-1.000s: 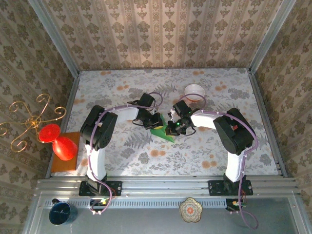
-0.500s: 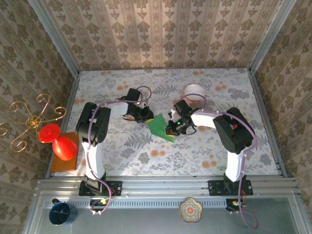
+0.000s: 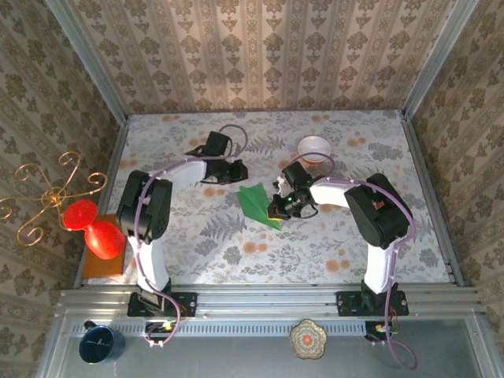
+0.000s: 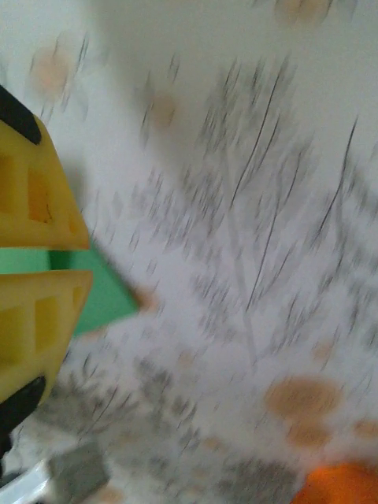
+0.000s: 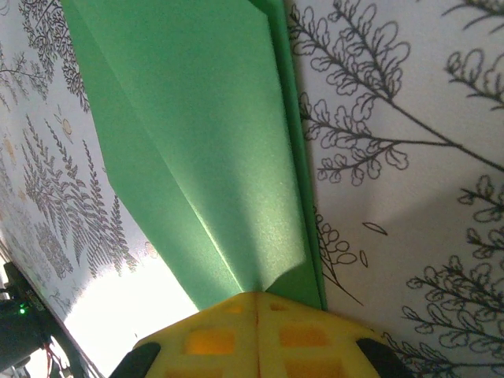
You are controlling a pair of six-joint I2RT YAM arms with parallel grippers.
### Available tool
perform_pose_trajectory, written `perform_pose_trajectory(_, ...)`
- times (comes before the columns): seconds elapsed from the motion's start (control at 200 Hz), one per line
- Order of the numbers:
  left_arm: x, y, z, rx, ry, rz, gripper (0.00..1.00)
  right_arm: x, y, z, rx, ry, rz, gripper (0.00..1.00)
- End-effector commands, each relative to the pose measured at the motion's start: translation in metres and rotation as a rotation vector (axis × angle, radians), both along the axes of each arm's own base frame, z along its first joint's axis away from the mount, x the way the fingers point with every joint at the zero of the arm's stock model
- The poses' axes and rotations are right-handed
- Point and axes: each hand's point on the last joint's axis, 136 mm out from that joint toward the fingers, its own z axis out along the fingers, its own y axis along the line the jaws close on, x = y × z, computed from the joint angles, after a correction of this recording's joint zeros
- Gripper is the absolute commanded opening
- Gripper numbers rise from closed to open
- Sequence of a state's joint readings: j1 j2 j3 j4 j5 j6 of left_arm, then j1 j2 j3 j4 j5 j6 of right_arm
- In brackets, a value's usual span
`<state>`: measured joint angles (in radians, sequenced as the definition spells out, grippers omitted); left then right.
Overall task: Fold a paper plane with a square sheet of paper (pick it up from the middle)
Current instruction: Fourth fold the wing at the center of the table.
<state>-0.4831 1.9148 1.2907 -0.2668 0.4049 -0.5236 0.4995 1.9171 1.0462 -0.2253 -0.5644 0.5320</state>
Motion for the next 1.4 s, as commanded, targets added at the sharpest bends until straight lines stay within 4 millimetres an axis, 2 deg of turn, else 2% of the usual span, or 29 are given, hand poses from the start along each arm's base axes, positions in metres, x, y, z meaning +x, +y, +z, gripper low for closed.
perform_pose_trajectory(0.0,-0.023,-0.023,0.008,-0.038,-0.011,-0.004,0.16,-0.027,-0.034,-0.053,-0.192,0.112,-0.050,0.09)
perform_pose_trajectory(0.13,-0.052,-0.043,-0.008,-0.066,0.045,-0.033,0.15,-0.026,-0.034,-0.052,-0.185,0.109,-0.054,0.09)
perform_pose_trajectory(0.24,-0.063,-0.044,-0.016,-0.064,0.067,-0.032,0.15,-0.025,-0.034,-0.049,-0.178,0.104,-0.059,0.09)
perform_pose_trajectory(0.405,-0.066,-0.045,-0.029,-0.091,0.085,-0.018,0.14,-0.024,-0.032,-0.047,-0.159,0.104,-0.072,0.09)
perform_pose_trajectory(0.65,-0.054,-0.038,-0.040,-0.079,0.084,0.030,0.10,-0.025,-0.030,-0.044,-0.143,0.107,-0.076,0.09)
perform_pose_trajectory(0.885,-0.064,-0.026,-0.060,-0.062,0.123,0.054,0.09,-0.020,-0.025,-0.035,-0.108,0.098,-0.086,0.09)
perform_pose_trajectory(1.03,-0.066,-0.018,-0.072,-0.053,0.139,0.071,0.09,-0.013,-0.014,-0.016,-0.041,0.074,-0.084,0.09)
perform_pose_trajectory(1.235,-0.068,-0.009,-0.082,-0.035,0.160,0.090,0.09,0.013,0.012,0.041,0.115,-0.061,-0.057,0.11)
perform_pose_trajectory(1.305,-0.069,-0.008,-0.084,-0.030,0.165,0.088,0.09,0.019,0.015,0.043,0.112,-0.071,-0.050,0.11)
perform_pose_trajectory(1.396,-0.070,-0.006,-0.085,-0.015,0.174,0.087,0.09,0.021,0.017,0.032,0.073,-0.059,-0.038,0.11)
